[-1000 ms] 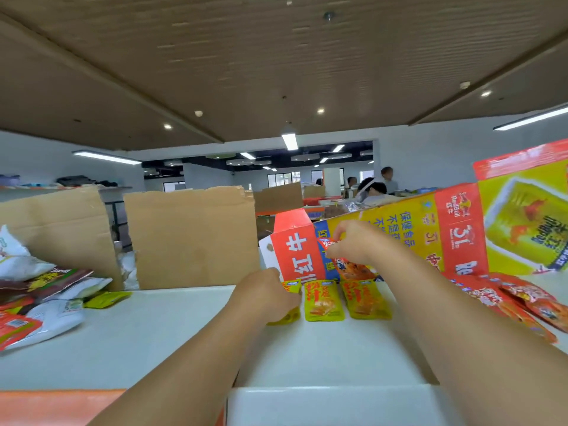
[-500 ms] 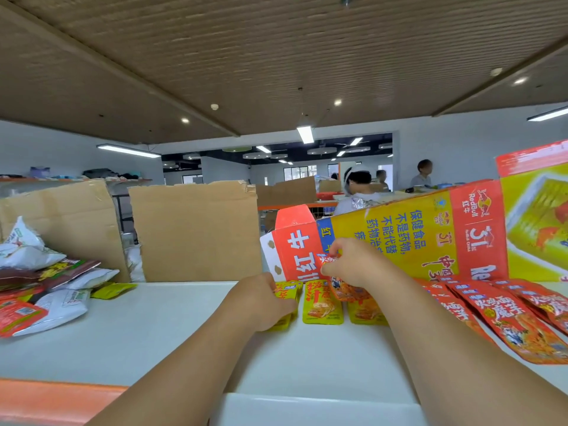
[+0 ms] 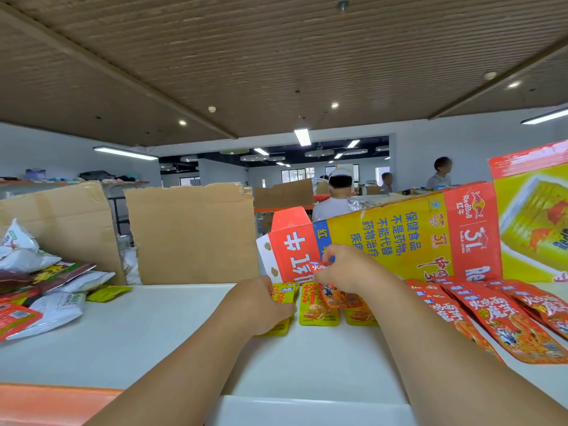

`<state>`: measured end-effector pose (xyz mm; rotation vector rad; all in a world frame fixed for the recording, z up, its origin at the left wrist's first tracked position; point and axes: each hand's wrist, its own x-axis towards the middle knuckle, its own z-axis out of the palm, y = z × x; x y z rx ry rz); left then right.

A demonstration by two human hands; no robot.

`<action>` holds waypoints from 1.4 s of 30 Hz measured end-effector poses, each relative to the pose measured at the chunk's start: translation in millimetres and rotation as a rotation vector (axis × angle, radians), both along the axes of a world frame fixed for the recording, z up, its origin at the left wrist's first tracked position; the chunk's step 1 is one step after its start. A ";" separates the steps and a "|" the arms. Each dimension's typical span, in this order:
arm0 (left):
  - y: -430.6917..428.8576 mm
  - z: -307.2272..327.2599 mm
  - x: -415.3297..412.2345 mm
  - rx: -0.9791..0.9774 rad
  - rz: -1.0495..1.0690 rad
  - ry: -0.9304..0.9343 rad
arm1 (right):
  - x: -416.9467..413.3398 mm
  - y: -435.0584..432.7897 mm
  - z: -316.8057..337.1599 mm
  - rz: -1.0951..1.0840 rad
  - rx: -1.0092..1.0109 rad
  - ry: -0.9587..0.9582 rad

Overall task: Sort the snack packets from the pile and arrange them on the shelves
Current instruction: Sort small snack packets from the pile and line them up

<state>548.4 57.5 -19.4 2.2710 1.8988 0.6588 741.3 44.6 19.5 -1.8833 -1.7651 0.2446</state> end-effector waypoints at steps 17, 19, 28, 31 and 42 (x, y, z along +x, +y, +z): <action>4.0 -2.4 -1.0 0.006 0.024 0.023 | -2.9 -3.1 -3.9 0.002 -0.017 -0.004; 4.1 -3.3 -1.4 0.011 0.016 0.029 | -3.3 -3.2 -4.0 0.001 -0.022 -0.009; 5.6 -4.1 1.4 0.166 -0.046 0.022 | -6.9 -2.9 0.0 -0.023 -0.019 -0.010; 1.0 -0.4 6.6 0.290 -0.168 0.036 | -5.0 -6.3 6.3 -0.050 0.015 0.004; -31.0 35.4 63.7 0.340 -0.414 0.012 | 59.8 -74.0 18.6 -0.204 0.115 0.031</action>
